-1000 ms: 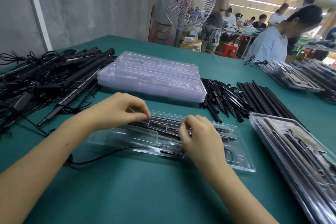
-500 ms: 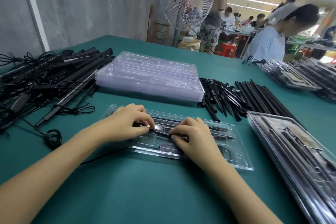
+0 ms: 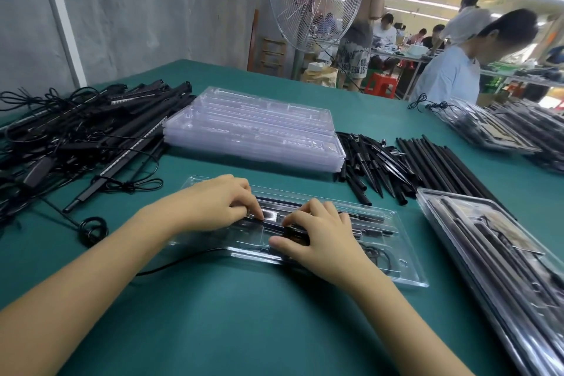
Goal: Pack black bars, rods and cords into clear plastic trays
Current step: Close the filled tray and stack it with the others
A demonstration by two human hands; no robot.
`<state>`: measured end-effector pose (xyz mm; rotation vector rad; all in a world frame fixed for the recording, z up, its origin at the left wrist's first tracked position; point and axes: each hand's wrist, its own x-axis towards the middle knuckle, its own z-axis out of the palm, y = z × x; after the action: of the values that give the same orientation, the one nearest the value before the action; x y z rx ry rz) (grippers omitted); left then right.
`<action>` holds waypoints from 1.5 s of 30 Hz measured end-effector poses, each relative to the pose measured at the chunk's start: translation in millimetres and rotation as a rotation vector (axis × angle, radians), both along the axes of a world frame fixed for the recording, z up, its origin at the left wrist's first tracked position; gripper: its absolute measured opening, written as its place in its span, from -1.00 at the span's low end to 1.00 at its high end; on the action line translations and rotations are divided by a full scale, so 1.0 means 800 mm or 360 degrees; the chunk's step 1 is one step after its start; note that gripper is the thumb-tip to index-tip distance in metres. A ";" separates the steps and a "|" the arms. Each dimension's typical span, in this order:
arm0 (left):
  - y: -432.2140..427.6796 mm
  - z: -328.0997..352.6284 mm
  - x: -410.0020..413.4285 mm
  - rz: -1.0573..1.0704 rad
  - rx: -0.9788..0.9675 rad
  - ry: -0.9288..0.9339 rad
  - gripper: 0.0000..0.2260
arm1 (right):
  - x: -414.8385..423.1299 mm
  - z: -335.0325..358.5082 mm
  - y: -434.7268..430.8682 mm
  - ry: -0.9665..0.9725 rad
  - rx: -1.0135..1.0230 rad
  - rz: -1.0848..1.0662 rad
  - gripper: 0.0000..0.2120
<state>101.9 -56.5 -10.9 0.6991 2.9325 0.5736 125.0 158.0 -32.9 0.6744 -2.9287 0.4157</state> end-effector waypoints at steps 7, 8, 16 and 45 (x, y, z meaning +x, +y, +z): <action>-0.086 0.030 -0.008 0.0859 0.0534 0.0218 -0.68 | 0.002 0.010 0.010 -0.0115 0.0067 0.0123 -0.25; -0.100 0.030 -0.010 0.1032 0.0539 0.0087 -0.72 | 0.004 0.010 0.009 -0.0094 0.0123 0.0143 -0.24; -0.174 0.001 -0.008 0.0498 0.0524 -0.1329 -0.73 | 0.005 0.018 0.008 0.0028 0.0241 0.0227 -0.37; -0.021 -0.014 0.050 -0.0149 -0.0109 0.0189 -0.26 | 0.009 -0.011 -0.015 0.1183 0.0141 0.0014 -0.56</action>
<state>141.9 -73.4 -22.2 0.8865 2.9906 0.4355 132.3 145.7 -41.7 0.6677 -2.2437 0.0133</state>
